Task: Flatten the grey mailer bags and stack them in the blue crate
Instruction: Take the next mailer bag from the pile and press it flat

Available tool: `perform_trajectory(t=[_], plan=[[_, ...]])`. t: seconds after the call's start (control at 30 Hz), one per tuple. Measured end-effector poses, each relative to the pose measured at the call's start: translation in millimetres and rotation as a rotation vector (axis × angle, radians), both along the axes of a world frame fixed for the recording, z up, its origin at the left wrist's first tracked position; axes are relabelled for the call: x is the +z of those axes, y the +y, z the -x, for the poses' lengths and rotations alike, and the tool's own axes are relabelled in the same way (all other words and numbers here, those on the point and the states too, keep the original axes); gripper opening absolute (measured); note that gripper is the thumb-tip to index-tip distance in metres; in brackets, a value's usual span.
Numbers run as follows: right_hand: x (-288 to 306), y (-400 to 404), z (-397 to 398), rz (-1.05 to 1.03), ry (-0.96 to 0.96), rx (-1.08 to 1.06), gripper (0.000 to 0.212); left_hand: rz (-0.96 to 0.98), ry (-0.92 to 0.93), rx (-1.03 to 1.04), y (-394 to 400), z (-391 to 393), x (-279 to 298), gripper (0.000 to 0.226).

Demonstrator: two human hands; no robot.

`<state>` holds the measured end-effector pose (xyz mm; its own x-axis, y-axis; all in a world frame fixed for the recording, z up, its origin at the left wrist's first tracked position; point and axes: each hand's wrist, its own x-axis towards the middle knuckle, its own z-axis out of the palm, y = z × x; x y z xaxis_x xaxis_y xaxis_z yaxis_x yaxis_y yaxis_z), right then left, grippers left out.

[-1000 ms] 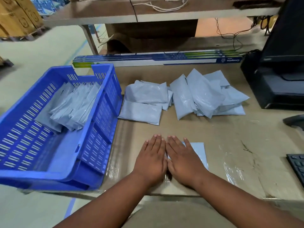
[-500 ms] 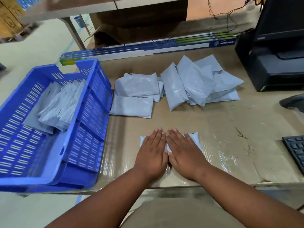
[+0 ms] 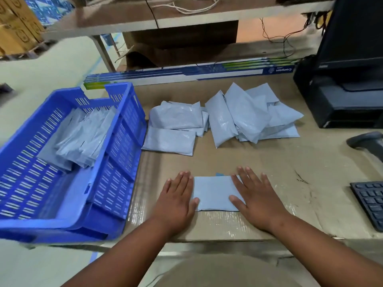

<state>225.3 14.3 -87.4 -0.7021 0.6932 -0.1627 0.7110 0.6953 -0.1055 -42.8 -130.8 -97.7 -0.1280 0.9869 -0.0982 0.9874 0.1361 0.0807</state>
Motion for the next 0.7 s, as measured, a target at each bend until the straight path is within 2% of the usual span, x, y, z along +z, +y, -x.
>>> perform_trajectory(t=[0.1,0.2,0.27,0.43,0.7], plan=[[9,-5,-1,-0.009,0.04,0.031,0.088,0.006,-0.012,-0.005,-7,-6,10,0.08],[16,-24,13,-0.065,0.108,0.185,0.078,-0.091,0.003,-0.141,-4,-28,15,0.082],[9,-38,20,-0.07,0.09,0.232,0.081,-0.118,-0.004,-0.2,-3,-39,12,0.081],[-1,-47,13,-0.048,0.005,0.079,0.087,-0.081,-0.005,-0.192,-9,-40,4,0.084],[3,-45,13,-0.02,-0.002,0.068,0.087,-0.033,0.0,-0.192,-7,-39,5,0.085]])
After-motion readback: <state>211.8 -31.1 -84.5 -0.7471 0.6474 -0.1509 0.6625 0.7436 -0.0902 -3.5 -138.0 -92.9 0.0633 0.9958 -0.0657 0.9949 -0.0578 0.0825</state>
